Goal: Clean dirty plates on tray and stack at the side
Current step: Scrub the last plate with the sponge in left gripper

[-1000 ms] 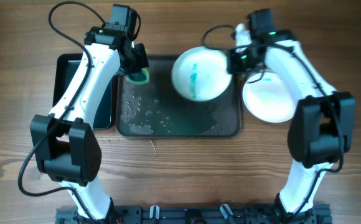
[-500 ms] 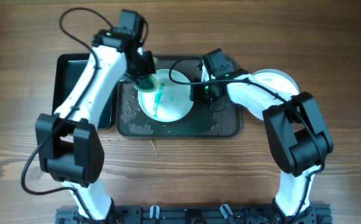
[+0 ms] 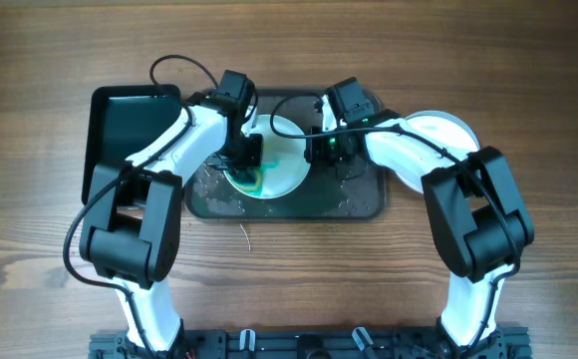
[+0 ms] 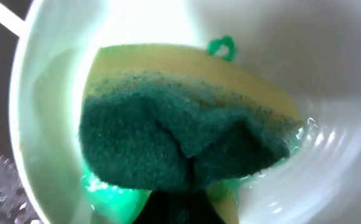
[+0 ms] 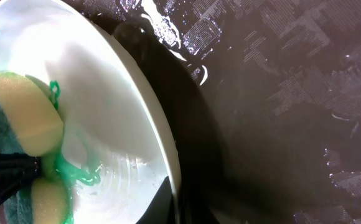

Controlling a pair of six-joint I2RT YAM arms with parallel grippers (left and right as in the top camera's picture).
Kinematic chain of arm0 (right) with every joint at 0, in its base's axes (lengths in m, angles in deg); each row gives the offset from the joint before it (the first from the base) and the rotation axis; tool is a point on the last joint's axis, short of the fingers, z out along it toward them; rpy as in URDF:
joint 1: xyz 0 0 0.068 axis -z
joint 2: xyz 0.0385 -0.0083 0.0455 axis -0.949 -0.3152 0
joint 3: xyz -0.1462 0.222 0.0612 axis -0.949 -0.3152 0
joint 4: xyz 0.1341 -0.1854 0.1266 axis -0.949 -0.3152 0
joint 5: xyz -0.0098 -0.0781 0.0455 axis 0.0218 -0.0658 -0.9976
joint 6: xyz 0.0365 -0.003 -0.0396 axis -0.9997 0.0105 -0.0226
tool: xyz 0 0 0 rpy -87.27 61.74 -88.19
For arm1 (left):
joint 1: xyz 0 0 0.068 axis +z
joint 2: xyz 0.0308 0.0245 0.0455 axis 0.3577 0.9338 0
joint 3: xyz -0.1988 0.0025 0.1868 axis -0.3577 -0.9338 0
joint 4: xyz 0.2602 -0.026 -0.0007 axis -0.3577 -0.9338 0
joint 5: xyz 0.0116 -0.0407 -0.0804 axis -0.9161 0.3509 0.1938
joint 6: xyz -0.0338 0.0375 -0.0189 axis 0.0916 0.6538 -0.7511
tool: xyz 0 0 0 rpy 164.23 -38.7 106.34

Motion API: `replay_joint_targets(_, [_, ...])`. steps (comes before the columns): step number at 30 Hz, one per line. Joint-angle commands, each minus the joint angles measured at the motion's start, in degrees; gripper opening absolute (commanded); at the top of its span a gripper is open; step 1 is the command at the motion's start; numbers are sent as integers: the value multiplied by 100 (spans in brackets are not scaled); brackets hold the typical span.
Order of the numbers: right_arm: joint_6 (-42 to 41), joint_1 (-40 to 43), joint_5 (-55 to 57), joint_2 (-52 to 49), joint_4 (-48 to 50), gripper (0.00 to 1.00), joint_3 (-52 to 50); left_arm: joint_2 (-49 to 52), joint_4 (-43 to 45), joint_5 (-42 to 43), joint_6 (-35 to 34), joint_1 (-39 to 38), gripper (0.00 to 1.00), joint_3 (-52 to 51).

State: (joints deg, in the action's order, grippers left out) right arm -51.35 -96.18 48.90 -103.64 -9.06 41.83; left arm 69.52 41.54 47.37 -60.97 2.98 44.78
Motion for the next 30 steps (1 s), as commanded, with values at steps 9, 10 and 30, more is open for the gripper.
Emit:
replay_joint_targets(9, [140, 2, -28, -160, -219, 4, -192, 415, 1644, 511, -603, -13, 4, -227])
replay_joint_targets(10, [140, 2, -28, -160, -219, 4, -192, 415, 1725, -83, -970, -13, 4, -221])
replay_joint_targets(30, [-11, 2, -245, -164, -901, 4, -197, 417, 1248, 2350, 164, -72, 4, -11])
